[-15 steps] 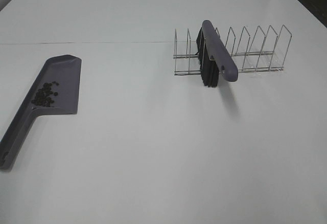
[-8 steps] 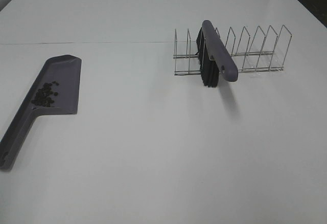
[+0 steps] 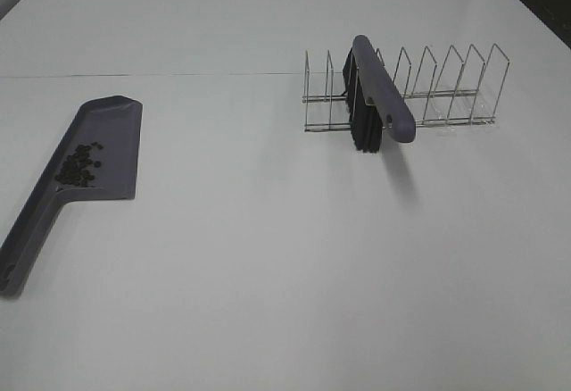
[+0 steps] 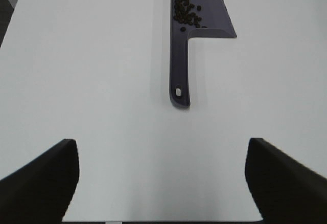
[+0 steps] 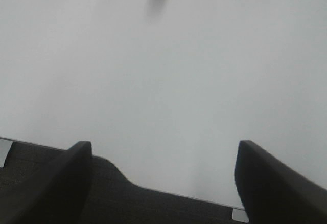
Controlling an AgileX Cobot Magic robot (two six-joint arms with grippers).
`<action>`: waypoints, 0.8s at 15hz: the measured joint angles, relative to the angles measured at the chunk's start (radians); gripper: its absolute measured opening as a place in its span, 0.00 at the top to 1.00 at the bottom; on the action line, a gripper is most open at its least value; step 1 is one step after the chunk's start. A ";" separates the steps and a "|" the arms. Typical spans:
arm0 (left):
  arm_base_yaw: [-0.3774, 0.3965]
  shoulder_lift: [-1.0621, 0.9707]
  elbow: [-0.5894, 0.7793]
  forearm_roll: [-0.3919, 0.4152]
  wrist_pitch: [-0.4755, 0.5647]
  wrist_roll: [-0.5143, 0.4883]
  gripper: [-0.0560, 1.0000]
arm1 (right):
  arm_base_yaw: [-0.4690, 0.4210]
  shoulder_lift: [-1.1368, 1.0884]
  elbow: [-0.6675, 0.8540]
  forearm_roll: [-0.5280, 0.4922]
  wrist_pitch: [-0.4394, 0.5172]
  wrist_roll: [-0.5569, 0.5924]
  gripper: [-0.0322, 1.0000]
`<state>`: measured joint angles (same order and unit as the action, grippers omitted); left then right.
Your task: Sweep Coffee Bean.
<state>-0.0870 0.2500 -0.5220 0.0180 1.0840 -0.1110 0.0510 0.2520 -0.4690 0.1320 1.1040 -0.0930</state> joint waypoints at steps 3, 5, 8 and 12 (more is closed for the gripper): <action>0.000 -0.145 0.000 0.008 0.000 0.012 0.18 | 0.000 -0.075 0.000 0.000 -0.001 0.000 0.34; 0.000 -0.214 0.000 0.018 0.000 0.012 0.18 | 0.000 -0.126 0.000 0.000 -0.001 -0.001 0.34; 0.000 -0.253 0.000 0.032 0.000 0.031 0.18 | 0.000 -0.191 0.000 0.000 -0.002 -0.001 0.34; 0.000 -0.256 0.001 0.033 0.000 0.043 0.18 | 0.000 -0.256 0.000 0.000 -0.006 -0.001 0.34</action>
<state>-0.0870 -0.0060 -0.5210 0.0510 1.0840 -0.0680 0.0510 -0.0040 -0.4690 0.1320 1.0980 -0.0940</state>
